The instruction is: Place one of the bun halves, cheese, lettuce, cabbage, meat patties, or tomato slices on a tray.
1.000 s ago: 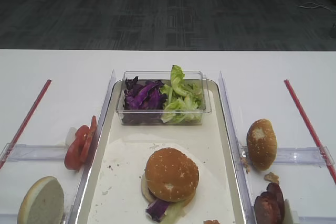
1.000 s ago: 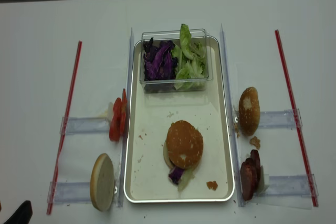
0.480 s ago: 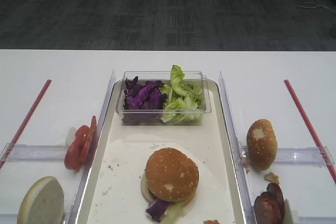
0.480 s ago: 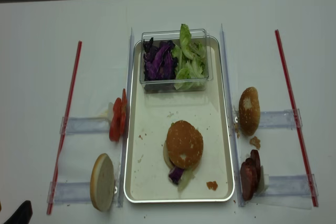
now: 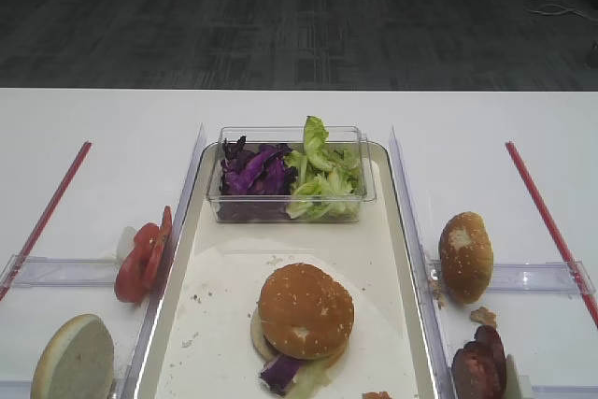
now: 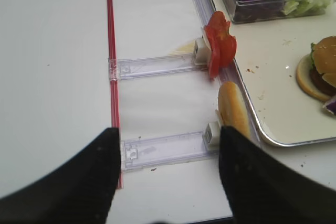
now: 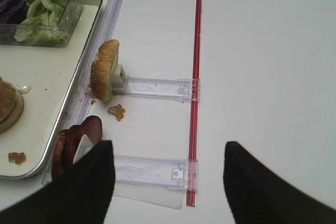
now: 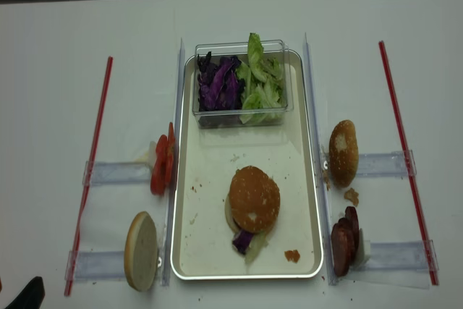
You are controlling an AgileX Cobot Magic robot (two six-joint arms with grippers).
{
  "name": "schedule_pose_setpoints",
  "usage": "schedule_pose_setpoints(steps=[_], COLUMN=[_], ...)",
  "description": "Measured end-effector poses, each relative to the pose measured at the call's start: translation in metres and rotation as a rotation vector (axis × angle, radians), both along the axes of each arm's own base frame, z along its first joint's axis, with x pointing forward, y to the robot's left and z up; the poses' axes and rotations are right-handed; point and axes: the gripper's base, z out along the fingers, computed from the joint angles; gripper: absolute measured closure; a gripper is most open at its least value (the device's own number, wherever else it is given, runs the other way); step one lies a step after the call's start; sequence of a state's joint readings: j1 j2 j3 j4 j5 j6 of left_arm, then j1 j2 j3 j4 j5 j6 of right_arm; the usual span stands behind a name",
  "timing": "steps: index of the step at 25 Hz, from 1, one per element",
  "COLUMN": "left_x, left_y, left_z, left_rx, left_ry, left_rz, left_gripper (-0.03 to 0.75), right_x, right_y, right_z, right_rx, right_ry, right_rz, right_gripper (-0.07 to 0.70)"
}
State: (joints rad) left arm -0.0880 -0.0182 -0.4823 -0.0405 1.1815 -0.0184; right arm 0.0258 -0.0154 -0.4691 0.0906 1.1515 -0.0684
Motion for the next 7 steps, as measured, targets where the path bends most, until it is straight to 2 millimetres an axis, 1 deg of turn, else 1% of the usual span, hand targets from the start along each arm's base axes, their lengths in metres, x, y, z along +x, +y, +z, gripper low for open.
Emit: schedule_pose_setpoints(steps=[7], left_x=[0.0000], left_y=[0.0000], left_z=[0.0000], left_rx=[0.000], left_ry=[0.000], left_rz=[0.000], left_gripper=[0.320], right_x=[0.0000], right_y=[0.0000], right_z=[0.0000], right_rx=[0.000], right_ry=[0.000], right_rz=[0.000], right_gripper=[0.162])
